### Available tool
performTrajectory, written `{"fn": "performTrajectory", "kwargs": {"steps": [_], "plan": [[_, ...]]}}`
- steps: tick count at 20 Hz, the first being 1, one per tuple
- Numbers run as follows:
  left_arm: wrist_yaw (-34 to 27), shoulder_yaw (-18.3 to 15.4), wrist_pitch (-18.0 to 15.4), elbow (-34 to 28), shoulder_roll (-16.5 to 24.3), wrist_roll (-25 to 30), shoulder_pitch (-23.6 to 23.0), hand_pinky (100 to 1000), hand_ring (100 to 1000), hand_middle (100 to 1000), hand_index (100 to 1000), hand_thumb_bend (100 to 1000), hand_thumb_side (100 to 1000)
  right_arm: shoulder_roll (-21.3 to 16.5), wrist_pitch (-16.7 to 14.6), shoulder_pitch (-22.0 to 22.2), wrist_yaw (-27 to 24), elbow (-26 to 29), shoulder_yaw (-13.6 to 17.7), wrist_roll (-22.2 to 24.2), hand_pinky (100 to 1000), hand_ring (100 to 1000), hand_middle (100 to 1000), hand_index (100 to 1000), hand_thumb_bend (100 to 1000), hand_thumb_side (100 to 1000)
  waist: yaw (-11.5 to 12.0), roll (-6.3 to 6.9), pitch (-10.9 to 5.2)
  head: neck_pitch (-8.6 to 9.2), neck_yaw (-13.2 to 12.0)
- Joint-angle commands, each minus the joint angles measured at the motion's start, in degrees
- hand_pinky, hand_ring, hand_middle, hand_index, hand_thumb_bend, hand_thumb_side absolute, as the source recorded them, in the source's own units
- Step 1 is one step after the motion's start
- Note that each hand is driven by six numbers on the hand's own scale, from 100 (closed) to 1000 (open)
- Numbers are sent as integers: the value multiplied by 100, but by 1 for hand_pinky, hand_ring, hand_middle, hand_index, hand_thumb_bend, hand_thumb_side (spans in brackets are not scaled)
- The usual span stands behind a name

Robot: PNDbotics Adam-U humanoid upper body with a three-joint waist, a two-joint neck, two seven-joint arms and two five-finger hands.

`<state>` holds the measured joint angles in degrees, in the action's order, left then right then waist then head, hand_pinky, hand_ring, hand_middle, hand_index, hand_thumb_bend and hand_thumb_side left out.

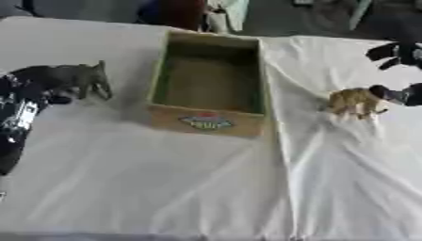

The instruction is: Pick up objects on the table and place them in the box.

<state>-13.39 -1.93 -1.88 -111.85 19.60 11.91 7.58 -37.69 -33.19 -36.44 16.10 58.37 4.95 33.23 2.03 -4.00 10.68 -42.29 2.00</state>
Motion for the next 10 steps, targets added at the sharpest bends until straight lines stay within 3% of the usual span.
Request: {"fn": "performTrajectory", "kwargs": {"steps": [1, 4, 10], "plan": [[-7, -29, -20, -75, 64, -2, 41, 716, 790, 641, 792, 100, 454, -155, -1878, -160, 106, -153, 98, 1873, 762, 858, 826, 905, 352, 370, 5, 21, -72, 2, 23], [-5, -27, -21, -78, 60, 0, 39, 716, 791, 641, 792, 100, 454, -121, -1878, -227, 204, -352, 146, 1873, 757, 853, 820, 904, 346, 366, 14, 29, -66, 6, 37], [-1, -22, -22, -83, 53, 6, 42, 716, 791, 641, 792, 100, 454, -34, -1878, -348, 421, -668, 194, 1873, 750, 846, 813, 900, 436, 360, 27, 39, -54, 0, 61]]}}
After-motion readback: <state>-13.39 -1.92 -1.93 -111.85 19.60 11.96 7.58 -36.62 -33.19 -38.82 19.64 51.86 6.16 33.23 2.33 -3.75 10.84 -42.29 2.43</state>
